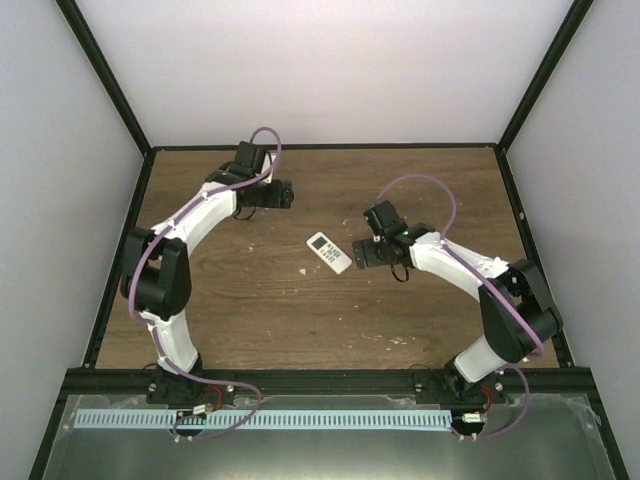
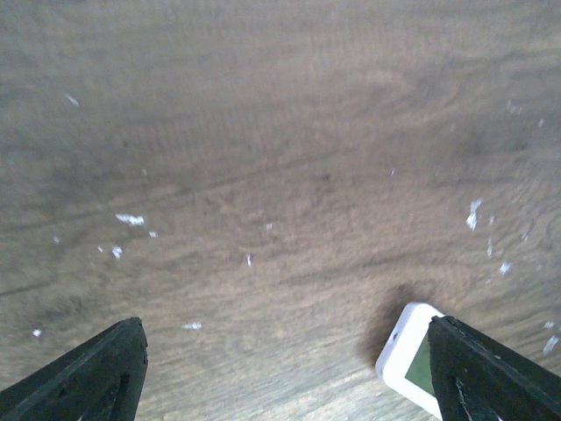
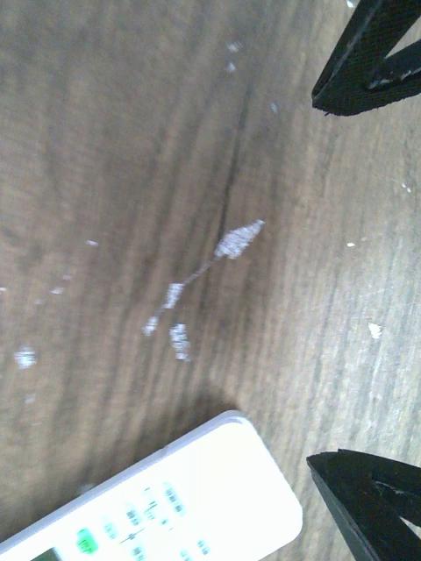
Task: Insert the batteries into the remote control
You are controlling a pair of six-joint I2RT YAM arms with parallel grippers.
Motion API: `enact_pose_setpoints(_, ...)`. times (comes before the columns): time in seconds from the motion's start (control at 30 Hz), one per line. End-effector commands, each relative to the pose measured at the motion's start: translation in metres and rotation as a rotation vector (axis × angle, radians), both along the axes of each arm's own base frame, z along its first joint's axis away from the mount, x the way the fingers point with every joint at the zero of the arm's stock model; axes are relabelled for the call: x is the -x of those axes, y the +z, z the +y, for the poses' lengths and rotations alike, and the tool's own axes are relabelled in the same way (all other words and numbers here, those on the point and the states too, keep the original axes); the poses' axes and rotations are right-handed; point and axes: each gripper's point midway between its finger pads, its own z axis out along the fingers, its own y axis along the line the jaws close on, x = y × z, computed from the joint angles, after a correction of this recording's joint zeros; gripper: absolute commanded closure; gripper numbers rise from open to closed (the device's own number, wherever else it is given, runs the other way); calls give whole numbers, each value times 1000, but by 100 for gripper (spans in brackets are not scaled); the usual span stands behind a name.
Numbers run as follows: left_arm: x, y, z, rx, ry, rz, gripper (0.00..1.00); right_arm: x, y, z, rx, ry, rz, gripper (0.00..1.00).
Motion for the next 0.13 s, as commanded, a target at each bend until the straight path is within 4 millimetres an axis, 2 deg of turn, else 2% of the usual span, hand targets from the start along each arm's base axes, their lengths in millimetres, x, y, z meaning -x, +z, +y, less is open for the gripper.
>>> enact_pose_setpoints(0.0, 2, 3, 12, -48, 46, -1, 12, -14, 23, -3, 0, -10, -64, 0)
enact_pose_setpoints(0.1, 6, 4, 10, -31, 27, -22, 11, -13, 22, -3, -2, -10, -61, 0)
